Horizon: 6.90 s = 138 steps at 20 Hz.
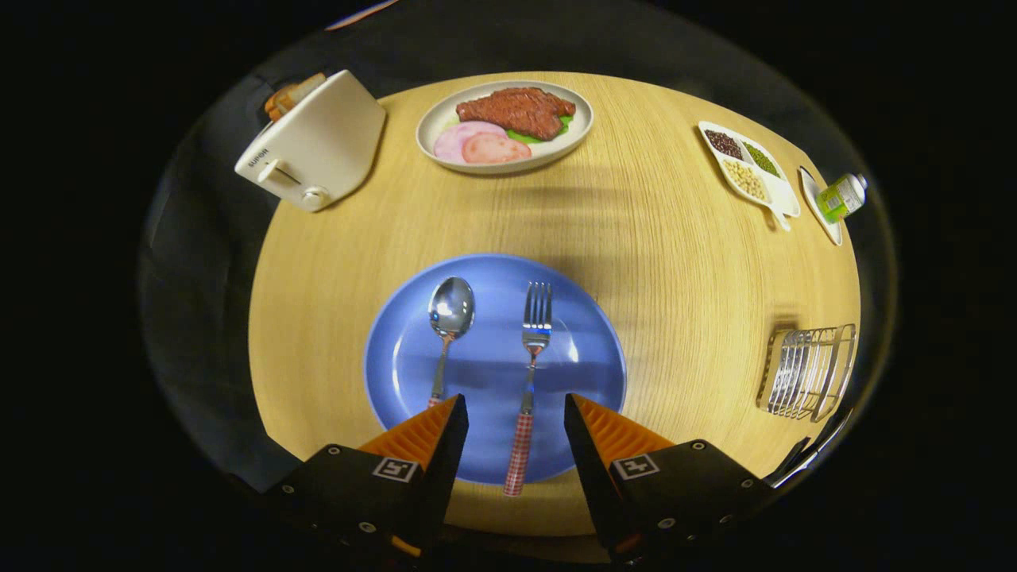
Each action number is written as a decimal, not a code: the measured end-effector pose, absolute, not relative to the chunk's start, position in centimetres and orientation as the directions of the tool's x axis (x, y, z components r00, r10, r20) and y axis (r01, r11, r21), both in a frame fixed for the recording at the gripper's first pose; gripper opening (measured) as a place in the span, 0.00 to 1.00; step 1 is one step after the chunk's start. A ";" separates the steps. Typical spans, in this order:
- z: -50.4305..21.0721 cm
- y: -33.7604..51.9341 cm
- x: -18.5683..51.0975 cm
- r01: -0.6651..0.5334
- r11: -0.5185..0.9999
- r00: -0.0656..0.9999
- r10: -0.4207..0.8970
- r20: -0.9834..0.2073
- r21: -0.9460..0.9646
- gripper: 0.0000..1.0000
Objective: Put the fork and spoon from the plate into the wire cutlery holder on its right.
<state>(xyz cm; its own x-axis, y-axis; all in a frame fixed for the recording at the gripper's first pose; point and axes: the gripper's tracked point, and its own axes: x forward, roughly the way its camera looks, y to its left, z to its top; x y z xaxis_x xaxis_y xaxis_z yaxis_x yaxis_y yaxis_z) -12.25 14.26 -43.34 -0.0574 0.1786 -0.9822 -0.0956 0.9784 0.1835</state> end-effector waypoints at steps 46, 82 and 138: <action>-35.7 -14.7 -14.7 0.064 0.997 -0.158 0.054 -0.986 0.044 0.08; -31.6 -4.9 -9.2 0.067 0.936 -0.139 0.352 -0.926 0.346 0.44; -38.7 11.7 -13.7 -0.029 0.989 -0.117 0.140 -0.983 0.145 0.06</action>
<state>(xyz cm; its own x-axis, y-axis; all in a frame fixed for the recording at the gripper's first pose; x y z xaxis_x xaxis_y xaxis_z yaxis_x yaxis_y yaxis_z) -13.73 11.65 -38.66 -0.1169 0.1402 -0.9832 -0.0292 0.9891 0.1445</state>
